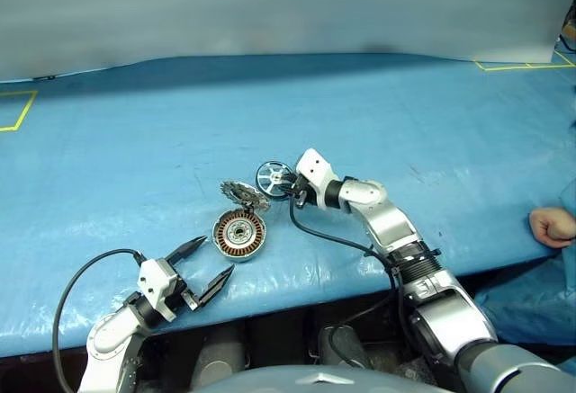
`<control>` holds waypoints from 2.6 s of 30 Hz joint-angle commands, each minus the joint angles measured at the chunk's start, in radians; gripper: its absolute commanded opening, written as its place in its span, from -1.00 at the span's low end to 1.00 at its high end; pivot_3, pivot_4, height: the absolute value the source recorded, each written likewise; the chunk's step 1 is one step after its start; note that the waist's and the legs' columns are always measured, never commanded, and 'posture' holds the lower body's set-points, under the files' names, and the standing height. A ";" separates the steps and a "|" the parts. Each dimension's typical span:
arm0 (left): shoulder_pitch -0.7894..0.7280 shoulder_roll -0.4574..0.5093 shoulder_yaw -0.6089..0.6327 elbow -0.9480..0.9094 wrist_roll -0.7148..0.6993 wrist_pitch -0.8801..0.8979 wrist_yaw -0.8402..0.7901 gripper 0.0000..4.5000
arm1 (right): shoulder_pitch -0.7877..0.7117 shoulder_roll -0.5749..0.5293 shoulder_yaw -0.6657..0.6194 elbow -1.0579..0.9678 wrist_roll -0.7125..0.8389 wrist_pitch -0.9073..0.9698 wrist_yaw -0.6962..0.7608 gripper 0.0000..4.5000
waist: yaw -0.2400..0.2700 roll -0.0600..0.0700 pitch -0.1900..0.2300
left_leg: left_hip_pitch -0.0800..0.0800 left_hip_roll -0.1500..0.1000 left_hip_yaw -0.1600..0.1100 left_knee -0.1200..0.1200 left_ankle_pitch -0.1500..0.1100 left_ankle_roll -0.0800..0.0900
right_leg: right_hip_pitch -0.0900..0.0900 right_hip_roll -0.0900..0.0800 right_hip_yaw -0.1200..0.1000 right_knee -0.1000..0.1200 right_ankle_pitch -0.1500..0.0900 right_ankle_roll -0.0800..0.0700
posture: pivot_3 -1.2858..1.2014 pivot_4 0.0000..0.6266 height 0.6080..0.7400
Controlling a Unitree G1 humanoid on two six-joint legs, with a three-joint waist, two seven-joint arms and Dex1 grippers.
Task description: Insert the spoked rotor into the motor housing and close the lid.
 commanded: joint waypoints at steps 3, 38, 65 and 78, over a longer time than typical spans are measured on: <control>0.012 -0.003 0.007 0.001 0.008 -0.004 0.016 1.00 | 0.012 0.013 -0.002 -0.038 -0.002 0.010 -0.005 -0.49 | 0.000 0.000 0.000 | 0.001 0.000 0.000 0.000 0.000 0.000 | 0.000 0.000 0.000 0.000 0.000 0.000 | 0.03 -0.52 1.00; -0.006 0.001 0.017 0.054 0.013 -0.023 0.025 1.00 | 0.029 0.058 0.015 0.050 -0.070 0.092 -0.105 -0.57 | -0.007 0.007 -0.007 | 0.006 0.001 -0.001 0.000 0.001 -0.001 | 0.000 0.000 -0.001 0.000 -0.001 0.002 | 0.03 -0.52 1.00; 0.013 0.000 0.000 0.016 0.019 -0.011 0.041 1.00 | 0.035 0.059 0.007 0.043 -0.063 0.028 -0.103 -0.47 | -0.009 0.009 -0.010 | 0.005 0.002 0.000 -0.001 0.000 -0.001 | -0.002 -0.002 -0.002 0.000 -0.001 0.001 | 0.03 -0.52 1.00; 0.033 0.002 0.004 -0.019 0.019 0.007 0.063 1.00 | 0.035 0.064 -0.015 0.056 -0.053 0.034 -0.106 -0.99 | -0.012 0.009 -0.010 | 0.004 0.001 -0.001 -0.002 0.000 -0.001 | -0.002 -0.002 -0.002 -0.001 -0.001 0.001 | 0.03 -0.52 1.00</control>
